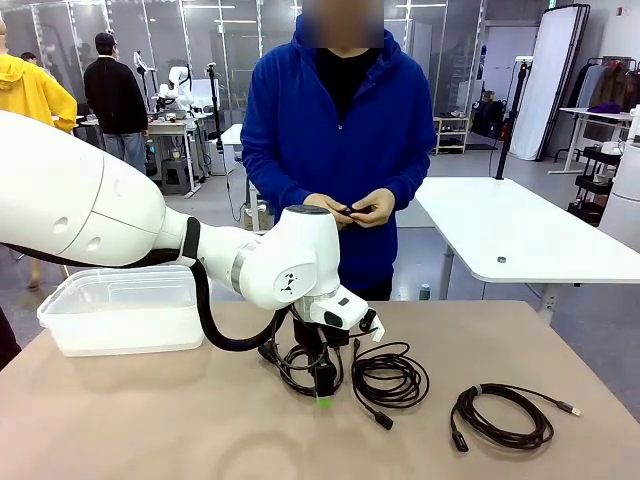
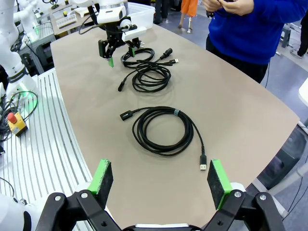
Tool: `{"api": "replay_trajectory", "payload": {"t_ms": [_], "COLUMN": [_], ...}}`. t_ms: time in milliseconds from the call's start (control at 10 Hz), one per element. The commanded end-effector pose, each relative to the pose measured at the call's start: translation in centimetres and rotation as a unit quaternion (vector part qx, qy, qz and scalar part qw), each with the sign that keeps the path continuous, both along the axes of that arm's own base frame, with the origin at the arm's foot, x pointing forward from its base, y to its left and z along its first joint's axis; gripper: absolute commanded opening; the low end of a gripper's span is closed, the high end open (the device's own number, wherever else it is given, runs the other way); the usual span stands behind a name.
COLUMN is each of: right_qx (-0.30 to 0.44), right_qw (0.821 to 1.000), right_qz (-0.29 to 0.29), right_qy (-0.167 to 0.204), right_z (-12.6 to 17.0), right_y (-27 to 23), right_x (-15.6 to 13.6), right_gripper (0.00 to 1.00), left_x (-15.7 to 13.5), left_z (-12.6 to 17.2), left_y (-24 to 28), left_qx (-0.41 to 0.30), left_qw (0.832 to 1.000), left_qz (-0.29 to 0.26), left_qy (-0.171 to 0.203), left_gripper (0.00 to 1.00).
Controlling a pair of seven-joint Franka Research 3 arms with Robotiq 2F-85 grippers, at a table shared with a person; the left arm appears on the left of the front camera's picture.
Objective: Organize and store the cables.
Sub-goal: Place the Power Cable into the Organizing box.
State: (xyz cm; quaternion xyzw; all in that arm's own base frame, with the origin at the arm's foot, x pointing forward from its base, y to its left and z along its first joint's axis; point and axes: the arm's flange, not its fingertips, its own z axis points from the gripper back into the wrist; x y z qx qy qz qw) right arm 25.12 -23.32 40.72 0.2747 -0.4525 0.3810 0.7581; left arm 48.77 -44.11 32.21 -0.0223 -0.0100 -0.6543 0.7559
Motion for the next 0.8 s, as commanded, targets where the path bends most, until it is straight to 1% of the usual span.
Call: {"api": "replay_trajectory", "payload": {"t_ms": [0, 200, 400, 500, 600, 700], "right_qx": [0.007, 0.007, 0.007, 0.007, 0.007, 0.007], "right_qw": [1.000, 1.000, 1.000, 1.000, 1.000, 1.000], "right_qz": [-0.003, -0.003, -0.003, -0.003, -0.003, -0.003], "right_qy": [-0.003, -0.003, -0.003, -0.003, -0.003, -0.003], "right_z": [0.3, 0.3, 0.3, 0.3, 0.3, 0.3], "right_y": [0.0, 0.0, 0.0, 0.0, 0.0, 0.0], "right_x": [0.1, 0.1, 0.1, 0.1, 0.1, 0.1], "right_gripper": [1.00, 1.00, 1.00, 1.00, 1.00, 1.00], "left_x": [0.7, 0.9, 1.0, 1.1, 1.0, 1.1], "left_z": [-1.5, -2.4, -2.5, -2.5, -2.6, -2.5], "left_y": [0.1, 0.2, 0.2, 0.2, 0.3, 0.2], "left_qx": [-0.001, -0.004, -0.017, -0.018, -0.018, -0.014], "left_qw": [1.000, 1.000, 1.000, 1.000, 1.000, 1.000], "left_qz": [-0.022, -0.014, -0.013, -0.010, -0.011, -0.006], "left_qy": [0.001, -0.008, -0.013, -0.013, -0.010, -0.011], "left_gripper": [1.00, 1.00, 1.00, 0.43, 0.41, 0.00]}}
